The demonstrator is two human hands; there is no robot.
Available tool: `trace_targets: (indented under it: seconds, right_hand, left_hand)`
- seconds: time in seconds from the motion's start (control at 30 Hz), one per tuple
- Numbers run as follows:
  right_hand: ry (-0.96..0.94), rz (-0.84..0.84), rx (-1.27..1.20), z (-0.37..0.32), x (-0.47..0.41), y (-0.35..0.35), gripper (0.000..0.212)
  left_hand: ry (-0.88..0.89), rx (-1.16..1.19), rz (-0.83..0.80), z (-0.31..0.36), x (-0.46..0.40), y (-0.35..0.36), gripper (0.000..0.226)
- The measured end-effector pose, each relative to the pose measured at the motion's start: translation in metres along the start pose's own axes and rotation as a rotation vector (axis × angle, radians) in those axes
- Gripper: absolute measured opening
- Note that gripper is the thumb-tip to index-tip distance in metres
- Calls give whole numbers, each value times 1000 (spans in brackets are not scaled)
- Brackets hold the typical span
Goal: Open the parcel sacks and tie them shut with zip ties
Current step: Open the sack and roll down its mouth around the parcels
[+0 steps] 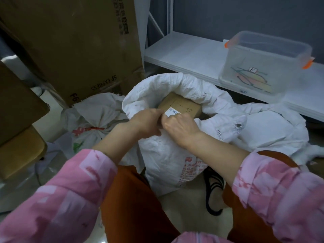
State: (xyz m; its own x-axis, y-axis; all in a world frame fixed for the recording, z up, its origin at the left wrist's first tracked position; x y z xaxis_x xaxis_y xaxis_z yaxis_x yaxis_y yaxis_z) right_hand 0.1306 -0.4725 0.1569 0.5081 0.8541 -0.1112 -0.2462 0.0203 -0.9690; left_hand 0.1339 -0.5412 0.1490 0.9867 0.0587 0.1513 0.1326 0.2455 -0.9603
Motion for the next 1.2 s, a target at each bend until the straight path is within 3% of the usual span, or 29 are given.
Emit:
trace_targets:
  seconds: [0.1,0.17,0.23,0.33,0.47,0.7,0.87,1.0,1.07,1.2]
  right_hand:
    - [106,-76,-353,18,2,-7,19]
    - [260,-189,-597,51,-1,-6,49]
    - [342,-344,-464,85,1,3,59]
    - [383,-567,-112,106,19,28,41]
    - [321,-334,-21,96,20,39,17]
    - [511,-2,-90,146,29,32,20]
    - [457,57,-99,141,33,39,22]
    - [421,97,-93,136,37,37,22]
    - [394,138,-121,133,41,36,18]
    - [380,168,-136,137,55,31,16]
  left_hand:
    - [-34,-202,164,-2,-4,-15,19]
    - [-47,-224,283,-11,1,-22,14]
    - [-79,-193,348,-26,5,-23,12]
    - [-149,-147,385,-39,9,-20,12]
    - [-222,-108,414,-43,11,-19,10]
    - [-461,-139,449,-71,25,-15,14]
    - [-354,-332,-98,-37,7,-8,36]
    - [-81,-282,-38,13,-15,-30,71]
    - [-42,-242,-55,22,-24,-23,77]
    - [12,-302,109,28,-29,4,34]
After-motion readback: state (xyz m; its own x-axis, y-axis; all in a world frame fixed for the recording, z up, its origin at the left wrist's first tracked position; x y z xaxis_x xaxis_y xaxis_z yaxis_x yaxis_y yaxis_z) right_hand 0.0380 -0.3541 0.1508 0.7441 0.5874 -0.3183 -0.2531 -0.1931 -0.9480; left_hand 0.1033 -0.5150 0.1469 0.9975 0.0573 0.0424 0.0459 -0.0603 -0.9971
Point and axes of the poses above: each hand's wrist, its own x-axis away from the middle knuckle, its own y-axis out of the palm, z = x × y, the point moved 8 cm from there along -x, towards the middle knuckle, and after that the axes turned 6 degrees about y, right-handed, at the moved point
